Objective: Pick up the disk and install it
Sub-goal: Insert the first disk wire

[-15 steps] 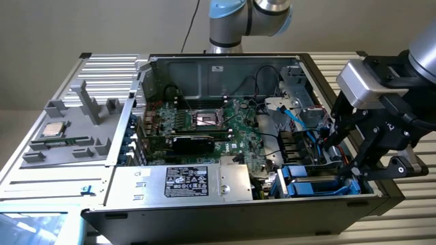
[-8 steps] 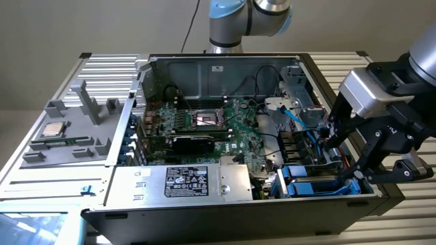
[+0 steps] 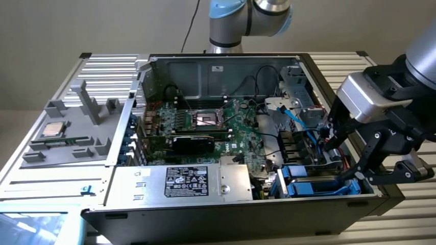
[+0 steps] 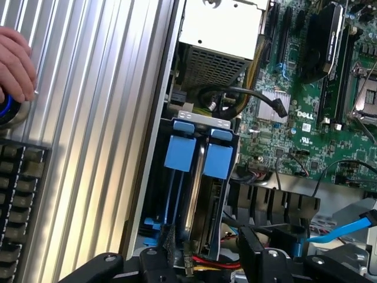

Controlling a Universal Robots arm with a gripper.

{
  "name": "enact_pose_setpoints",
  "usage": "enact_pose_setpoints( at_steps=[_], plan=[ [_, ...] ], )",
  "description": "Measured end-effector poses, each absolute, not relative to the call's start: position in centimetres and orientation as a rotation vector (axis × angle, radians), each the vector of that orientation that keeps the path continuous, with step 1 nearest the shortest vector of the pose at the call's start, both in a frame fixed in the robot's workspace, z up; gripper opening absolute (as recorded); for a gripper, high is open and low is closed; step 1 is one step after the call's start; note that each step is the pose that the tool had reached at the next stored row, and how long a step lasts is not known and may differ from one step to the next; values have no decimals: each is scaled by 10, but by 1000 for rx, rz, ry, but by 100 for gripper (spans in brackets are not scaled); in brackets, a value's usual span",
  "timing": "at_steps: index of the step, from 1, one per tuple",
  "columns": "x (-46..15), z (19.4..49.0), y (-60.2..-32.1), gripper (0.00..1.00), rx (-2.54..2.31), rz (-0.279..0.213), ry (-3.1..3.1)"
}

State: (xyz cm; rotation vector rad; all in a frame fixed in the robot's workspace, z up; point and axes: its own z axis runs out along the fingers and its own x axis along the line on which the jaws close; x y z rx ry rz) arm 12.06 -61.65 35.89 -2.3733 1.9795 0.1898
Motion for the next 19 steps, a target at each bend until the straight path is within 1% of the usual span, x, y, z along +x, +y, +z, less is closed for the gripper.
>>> enact_pose_setpoints(
  at_steps=[2,4,5,7,9,12,19],
  plan=[
    [118,359,-620,56,-2372,188,1978],
    [116,359,-621,56,-2368,175,1973],
    [115,359,-622,56,-2364,163,1969],
    [115,359,-622,56,-2351,126,1954],
    [115,359,-625,56,-2337,110,1940],
    [113,359,-629,56,-2322,114,1927],
    [110,358,-637,56,-2301,143,1910]
  ],
)
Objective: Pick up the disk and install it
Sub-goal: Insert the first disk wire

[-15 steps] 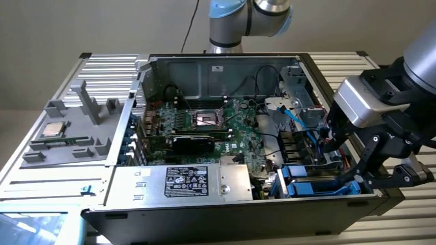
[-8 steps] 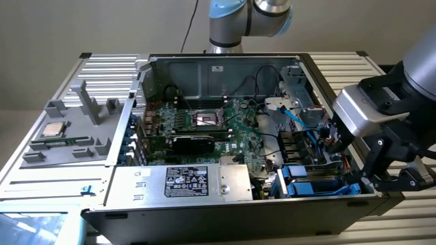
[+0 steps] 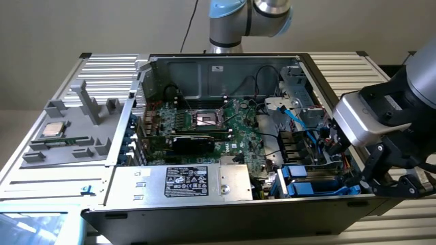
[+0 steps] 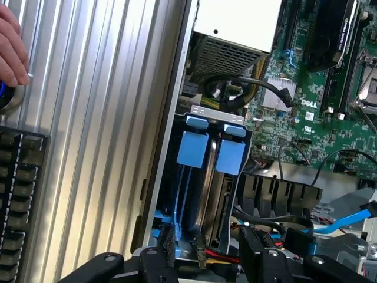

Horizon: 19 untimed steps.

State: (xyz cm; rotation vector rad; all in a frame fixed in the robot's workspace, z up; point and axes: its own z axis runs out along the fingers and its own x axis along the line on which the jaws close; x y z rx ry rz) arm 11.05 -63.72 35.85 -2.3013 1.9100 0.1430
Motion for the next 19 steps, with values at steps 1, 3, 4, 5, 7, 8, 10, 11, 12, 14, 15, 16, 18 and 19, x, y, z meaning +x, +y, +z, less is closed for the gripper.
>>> enact_pose_setpoints(
  at_steps=[1,3,4,5,7,8,10,11,12,14,15,16,18,19],
  plan=[
    [110,358,-639,56,-2297,149,1907],
    [110,358,-641,56,-2287,164,1898],
    [110,357,-642,56,-2282,170,1895],
    [110,357,-643,56,-2280,173,1893],
    [110,357,-644,56,-2279,175,1892],
    [110,356,-645,56,-2279,175,1892],
    [110,356,-645,56,-2279,175,1892],
    [110,356,-645,56,-2279,175,1892],
    [110,355,-645,56,-2279,175,1892],
    [110,354,-645,56,-2279,175,1892],
    [110,354,-645,56,-2279,175,1892],
    [110,354,-646,56,-2279,175,1892],
    [110,353,-646,56,-2278,176,1891],
    [110,352,-646,56,-2277,177,1891]
  ],
)
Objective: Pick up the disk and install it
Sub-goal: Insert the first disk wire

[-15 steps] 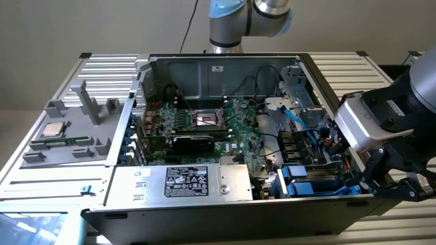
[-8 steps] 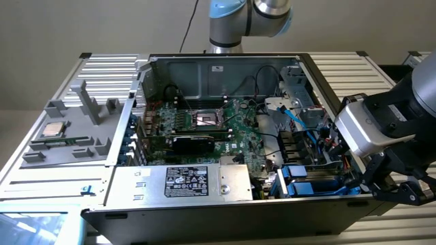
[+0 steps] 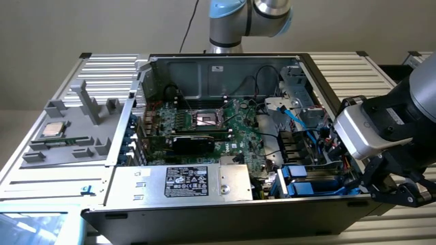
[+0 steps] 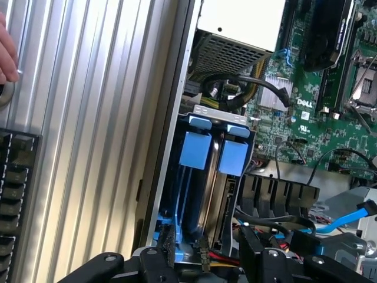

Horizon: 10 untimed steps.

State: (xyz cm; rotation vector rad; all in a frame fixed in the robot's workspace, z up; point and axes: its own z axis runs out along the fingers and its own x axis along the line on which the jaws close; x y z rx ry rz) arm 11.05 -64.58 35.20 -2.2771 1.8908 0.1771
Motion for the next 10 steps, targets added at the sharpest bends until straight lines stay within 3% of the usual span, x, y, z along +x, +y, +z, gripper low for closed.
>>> enact_pose_setpoints(
  at_steps=[10],
  plan=[
    [111,349,-646,56,-2273,180,1884]
  ],
)
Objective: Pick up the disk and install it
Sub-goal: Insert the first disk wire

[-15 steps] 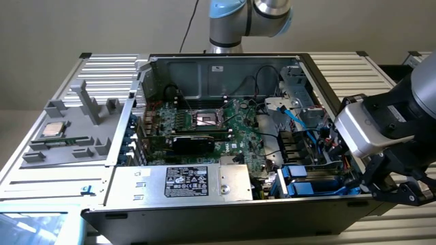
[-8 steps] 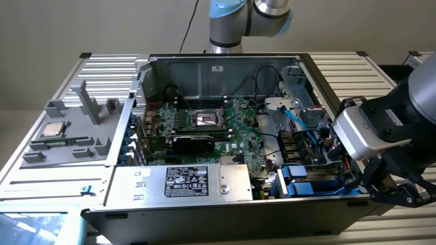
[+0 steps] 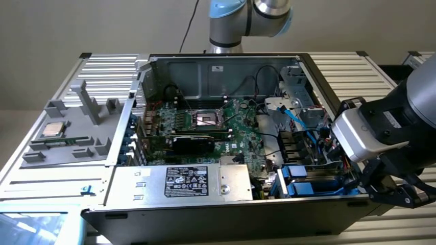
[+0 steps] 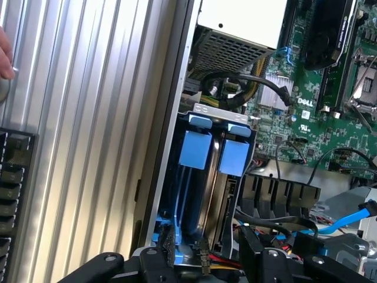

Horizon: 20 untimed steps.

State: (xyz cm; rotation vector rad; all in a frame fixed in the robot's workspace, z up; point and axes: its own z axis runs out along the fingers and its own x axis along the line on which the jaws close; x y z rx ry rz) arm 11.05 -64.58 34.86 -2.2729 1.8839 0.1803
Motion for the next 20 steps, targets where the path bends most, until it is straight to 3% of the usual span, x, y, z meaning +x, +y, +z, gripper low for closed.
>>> enact_pose_setpoints(
  at_steps=[15,20],
  plan=[
    [115,348,-648,56,-2269,205,1874],
    [117,348,-652,56,-2251,245,1861]
  ],
)
